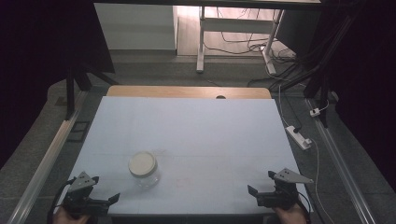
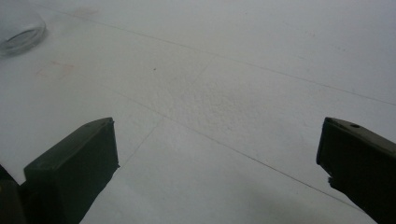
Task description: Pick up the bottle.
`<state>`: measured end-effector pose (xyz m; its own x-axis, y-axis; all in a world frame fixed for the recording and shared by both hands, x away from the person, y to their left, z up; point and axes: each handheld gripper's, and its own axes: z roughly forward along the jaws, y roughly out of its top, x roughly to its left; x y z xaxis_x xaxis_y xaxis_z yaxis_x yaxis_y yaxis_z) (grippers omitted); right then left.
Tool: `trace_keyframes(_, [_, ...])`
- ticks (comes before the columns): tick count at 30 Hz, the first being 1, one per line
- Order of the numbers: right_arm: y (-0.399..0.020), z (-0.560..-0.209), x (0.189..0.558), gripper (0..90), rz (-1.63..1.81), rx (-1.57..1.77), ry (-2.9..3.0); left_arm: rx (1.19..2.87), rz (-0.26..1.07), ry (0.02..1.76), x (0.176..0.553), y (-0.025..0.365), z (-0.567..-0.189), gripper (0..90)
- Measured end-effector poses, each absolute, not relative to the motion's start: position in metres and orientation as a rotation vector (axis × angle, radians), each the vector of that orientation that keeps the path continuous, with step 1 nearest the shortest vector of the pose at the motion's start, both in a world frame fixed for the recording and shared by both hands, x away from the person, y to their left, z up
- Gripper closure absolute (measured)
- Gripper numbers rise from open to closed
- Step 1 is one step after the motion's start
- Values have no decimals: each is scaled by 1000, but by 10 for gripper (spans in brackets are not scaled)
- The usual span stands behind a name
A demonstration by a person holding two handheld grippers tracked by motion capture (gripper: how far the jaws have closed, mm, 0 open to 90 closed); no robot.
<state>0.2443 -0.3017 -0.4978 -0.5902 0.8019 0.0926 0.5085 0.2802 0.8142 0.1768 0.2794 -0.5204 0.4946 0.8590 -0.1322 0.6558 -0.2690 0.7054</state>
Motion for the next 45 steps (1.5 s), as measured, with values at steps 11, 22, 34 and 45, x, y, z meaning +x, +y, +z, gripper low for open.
trace_keyframes(11, [-300,-498,245,0,1205,1181,2244,2029,351,1237,178,278,-521,0])
trace_keyframes(22, [-299,-498,245,0,1199,1180,2251,2002,329,1249,179,283,-521,0])
trace_keyframes(34, [-299,-499,246,0,1197,1186,2254,1986,312,1195,179,281,-516,0])
trace_keyframes(45, [-299,-499,246,0,1195,1183,2257,1986,301,1110,183,278,-514,0])
